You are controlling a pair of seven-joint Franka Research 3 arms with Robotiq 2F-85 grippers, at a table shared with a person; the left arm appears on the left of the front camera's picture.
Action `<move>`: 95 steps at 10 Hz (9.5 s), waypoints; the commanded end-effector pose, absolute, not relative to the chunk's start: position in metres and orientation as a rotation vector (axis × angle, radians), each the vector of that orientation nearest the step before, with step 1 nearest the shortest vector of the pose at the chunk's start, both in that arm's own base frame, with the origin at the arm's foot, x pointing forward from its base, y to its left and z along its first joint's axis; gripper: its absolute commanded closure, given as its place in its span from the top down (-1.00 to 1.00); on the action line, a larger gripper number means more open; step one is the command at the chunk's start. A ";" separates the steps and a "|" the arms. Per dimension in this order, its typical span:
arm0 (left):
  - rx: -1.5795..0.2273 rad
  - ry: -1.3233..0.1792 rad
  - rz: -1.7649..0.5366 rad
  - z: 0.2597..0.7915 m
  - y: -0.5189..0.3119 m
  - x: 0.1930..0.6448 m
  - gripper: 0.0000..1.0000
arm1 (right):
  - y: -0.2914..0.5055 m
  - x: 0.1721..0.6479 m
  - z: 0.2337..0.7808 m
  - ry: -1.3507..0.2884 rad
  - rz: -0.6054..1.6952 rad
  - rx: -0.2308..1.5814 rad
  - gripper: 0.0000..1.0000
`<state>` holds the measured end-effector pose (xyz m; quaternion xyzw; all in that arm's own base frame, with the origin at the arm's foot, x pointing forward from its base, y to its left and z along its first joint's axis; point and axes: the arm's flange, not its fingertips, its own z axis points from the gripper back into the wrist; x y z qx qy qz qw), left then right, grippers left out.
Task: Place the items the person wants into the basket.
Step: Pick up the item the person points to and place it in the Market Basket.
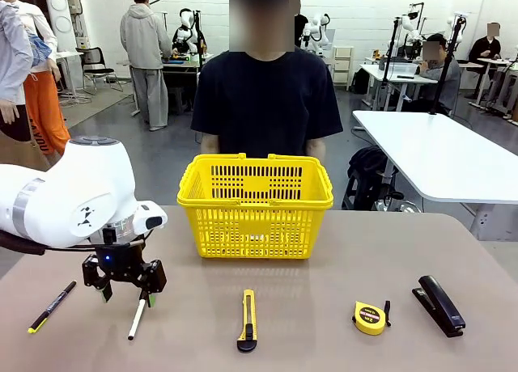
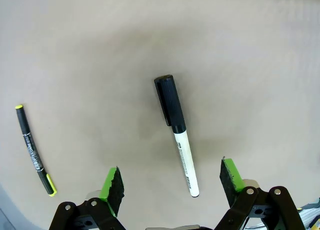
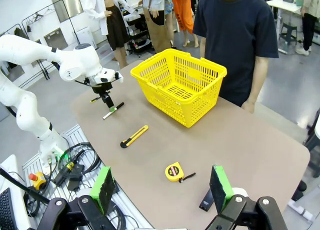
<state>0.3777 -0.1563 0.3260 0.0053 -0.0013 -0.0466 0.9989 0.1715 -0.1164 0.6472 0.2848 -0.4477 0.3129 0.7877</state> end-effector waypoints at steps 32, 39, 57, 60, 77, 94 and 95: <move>-0.038 0.015 -0.195 0.380 -0.141 0.333 -0.93 | -0.116 0.173 0.646 -0.965 0.674 0.617 1.00; -0.174 -0.138 -0.370 0.567 -0.124 0.288 -0.93 | -0.116 0.173 0.646 -0.965 0.674 0.617 1.00; 0.128 -0.243 -0.824 0.605 -0.278 0.453 -0.76 | -0.116 0.173 0.646 -0.965 0.674 0.617 1.00; 0.131 -0.151 -0.928 0.580 -0.313 0.490 -0.76 | -0.116 0.173 0.646 -0.965 0.674 0.617 1.00; 0.158 -0.073 -1.219 0.533 -0.356 0.573 -0.76 | -0.116 0.173 0.646 -0.965 0.674 0.617 1.00; 0.100 -0.004 -1.252 0.463 -0.351 0.600 0.75 | -0.116 0.173 0.646 -0.965 0.674 0.617 1.00; 0.098 -0.003 -1.251 0.463 -0.351 0.600 0.91 | -0.116 0.173 0.646 -0.965 0.674 0.617 1.00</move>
